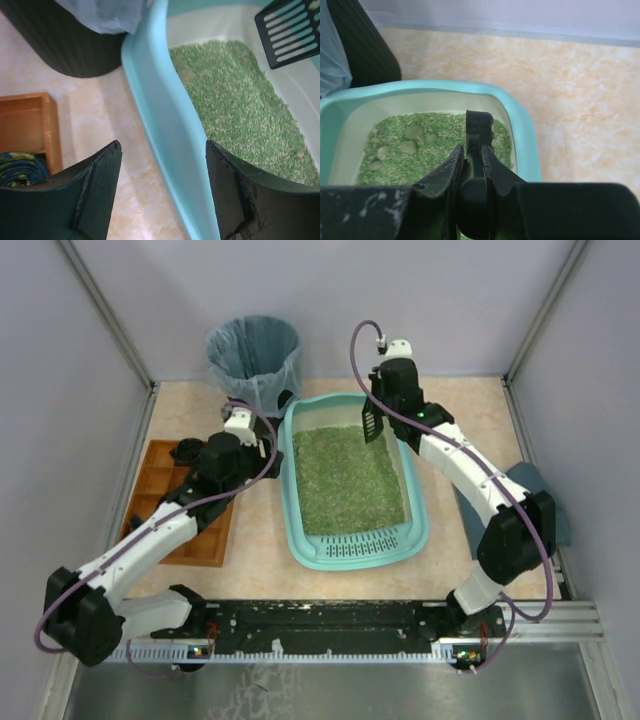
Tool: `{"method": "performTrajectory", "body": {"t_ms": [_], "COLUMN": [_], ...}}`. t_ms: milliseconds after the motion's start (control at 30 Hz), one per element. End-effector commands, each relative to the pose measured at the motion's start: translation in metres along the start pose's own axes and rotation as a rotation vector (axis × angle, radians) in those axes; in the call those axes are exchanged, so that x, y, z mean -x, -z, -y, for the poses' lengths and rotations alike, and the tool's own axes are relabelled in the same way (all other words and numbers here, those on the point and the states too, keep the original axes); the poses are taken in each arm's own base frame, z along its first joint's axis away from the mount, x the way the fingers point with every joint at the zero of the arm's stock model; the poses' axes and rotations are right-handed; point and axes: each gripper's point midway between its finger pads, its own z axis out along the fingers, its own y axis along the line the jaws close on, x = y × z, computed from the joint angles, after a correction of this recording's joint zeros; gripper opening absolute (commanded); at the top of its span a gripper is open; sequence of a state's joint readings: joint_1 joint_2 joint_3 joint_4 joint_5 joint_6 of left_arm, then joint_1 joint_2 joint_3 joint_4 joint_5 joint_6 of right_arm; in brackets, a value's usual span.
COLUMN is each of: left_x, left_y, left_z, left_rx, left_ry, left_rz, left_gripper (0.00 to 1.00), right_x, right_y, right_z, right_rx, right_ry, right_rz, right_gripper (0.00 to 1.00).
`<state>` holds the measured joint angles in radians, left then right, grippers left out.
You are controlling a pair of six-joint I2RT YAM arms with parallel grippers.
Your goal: Clean the litter box
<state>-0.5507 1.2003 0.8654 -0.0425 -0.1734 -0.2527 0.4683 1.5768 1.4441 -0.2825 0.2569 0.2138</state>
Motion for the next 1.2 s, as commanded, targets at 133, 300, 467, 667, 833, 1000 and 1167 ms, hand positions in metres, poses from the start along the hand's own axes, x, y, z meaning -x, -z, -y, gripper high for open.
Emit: {"method": "performTrajectory", "body": {"t_ms": [133,300,467,667,833,1000,1167], "left_x": [0.050,0.057,0.066,0.061,0.049,0.043,0.047], "left_y": [0.041,0.051,0.068,0.061,0.038,0.024,0.021], "left_z": [-0.028,-0.037,-0.056,-0.060,-0.068,-0.083,-0.074], "left_rx": [0.113,0.157,0.251,0.258,0.206,0.164,0.098], "left_ry": [0.037,0.053,0.080,0.090,0.160,0.245,0.212], "left_rz": [0.252,0.284,0.353,0.321,0.226,0.171,0.170], "left_gripper": [0.74,0.73,0.74,0.78,0.79,0.78,0.78], "right_x": [-0.005,-0.010,-0.018,-0.033,-0.050,-0.063,-0.070], "right_y": [-0.016,-0.026,-0.039,-0.056,-0.073,-0.084,-0.089], "right_z": [-0.007,-0.012,-0.010,-0.012,-0.018,-0.022,-0.043], "right_rx": [-0.215,-0.301,-0.351,-0.378,-0.345,-0.321,-0.183], "right_ry": [0.316,0.419,0.479,0.534,0.542,0.542,0.479], "right_rz": [-0.063,-0.082,-0.104,-0.134,-0.159,-0.197,-0.228], "right_gripper": [0.00,0.00,0.00,0.00,0.00,0.00,0.00]}}
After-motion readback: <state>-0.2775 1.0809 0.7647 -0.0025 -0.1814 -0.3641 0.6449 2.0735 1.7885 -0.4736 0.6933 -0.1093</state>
